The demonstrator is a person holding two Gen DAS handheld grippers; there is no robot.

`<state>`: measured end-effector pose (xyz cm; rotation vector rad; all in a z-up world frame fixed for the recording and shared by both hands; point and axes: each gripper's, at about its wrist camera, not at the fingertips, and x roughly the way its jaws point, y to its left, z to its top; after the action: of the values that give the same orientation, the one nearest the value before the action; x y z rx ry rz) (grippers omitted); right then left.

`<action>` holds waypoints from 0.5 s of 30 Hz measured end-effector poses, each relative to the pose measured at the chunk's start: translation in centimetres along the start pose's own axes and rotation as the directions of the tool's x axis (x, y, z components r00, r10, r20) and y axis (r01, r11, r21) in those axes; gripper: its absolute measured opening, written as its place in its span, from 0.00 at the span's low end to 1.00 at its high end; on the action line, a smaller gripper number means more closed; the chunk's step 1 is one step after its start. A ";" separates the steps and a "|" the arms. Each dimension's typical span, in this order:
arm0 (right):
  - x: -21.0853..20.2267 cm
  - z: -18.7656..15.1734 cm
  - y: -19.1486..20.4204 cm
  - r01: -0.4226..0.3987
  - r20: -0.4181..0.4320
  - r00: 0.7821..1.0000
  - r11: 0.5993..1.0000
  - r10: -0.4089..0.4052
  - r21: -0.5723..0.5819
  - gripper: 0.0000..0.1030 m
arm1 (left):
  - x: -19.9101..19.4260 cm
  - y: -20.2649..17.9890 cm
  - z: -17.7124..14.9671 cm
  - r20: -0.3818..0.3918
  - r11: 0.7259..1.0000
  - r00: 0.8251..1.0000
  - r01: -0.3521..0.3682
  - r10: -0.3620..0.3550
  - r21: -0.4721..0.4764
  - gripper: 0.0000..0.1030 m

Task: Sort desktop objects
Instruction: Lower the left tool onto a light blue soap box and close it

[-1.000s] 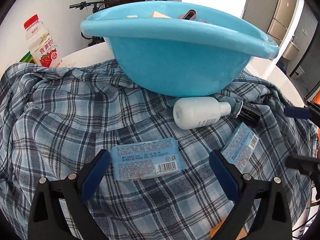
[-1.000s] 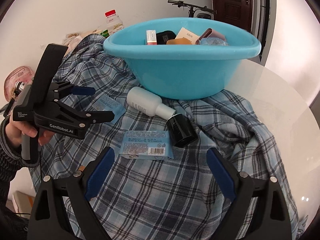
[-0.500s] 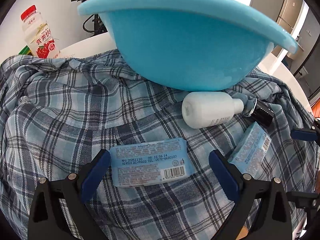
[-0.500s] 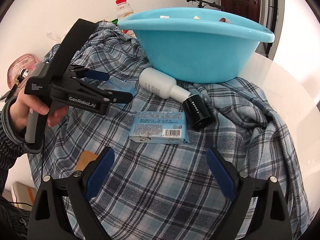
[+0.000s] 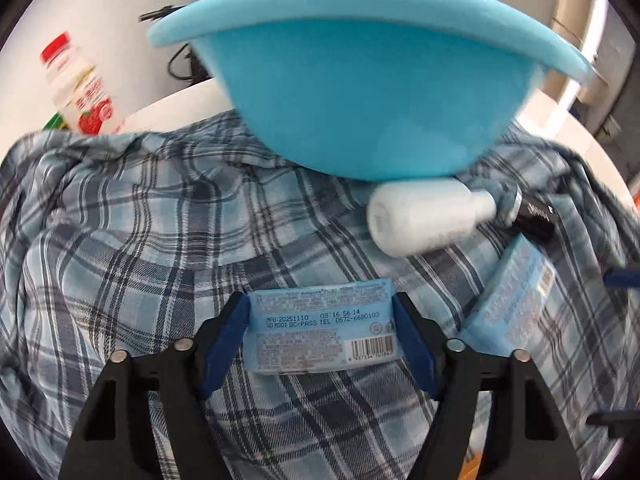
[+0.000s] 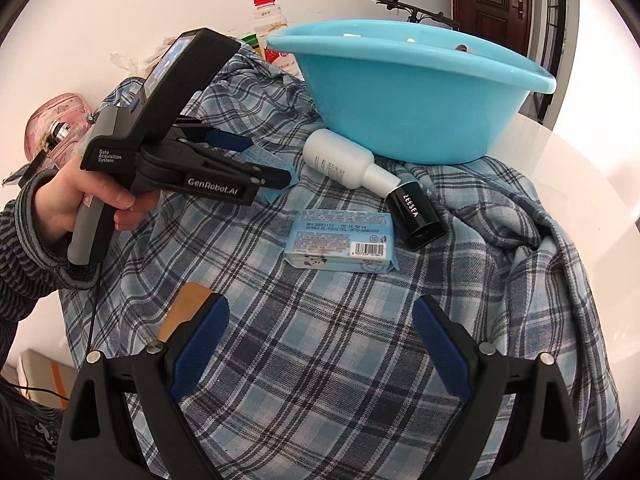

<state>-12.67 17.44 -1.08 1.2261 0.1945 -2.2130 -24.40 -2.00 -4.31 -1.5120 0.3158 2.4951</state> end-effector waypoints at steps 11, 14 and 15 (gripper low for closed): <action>0.5 -0.1 0.3 0.003 0.001 1.000 1.000 -0.003 0.011 0.90 | -2.3 0.4 -1.6 0.003 1.000 1.000 0.016 -0.016 0.022 0.65; 1.0 0.0 0.6 -0.003 -0.005 1.000 1.000 0.003 0.011 0.90 | -3.1 -1.7 -2.2 -0.004 0.999 1.000 0.021 -0.021 0.038 0.65; 1.2 0.0 0.7 -0.003 -0.005 1.000 1.000 0.003 0.010 0.90 | -3.2 -2.0 -2.5 -0.005 0.999 1.000 0.020 -0.020 0.045 0.65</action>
<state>-12.80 16.39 -1.93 1.2367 0.1838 -2.2105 -20.24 -1.03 -2.71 -1.4969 0.3535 2.4527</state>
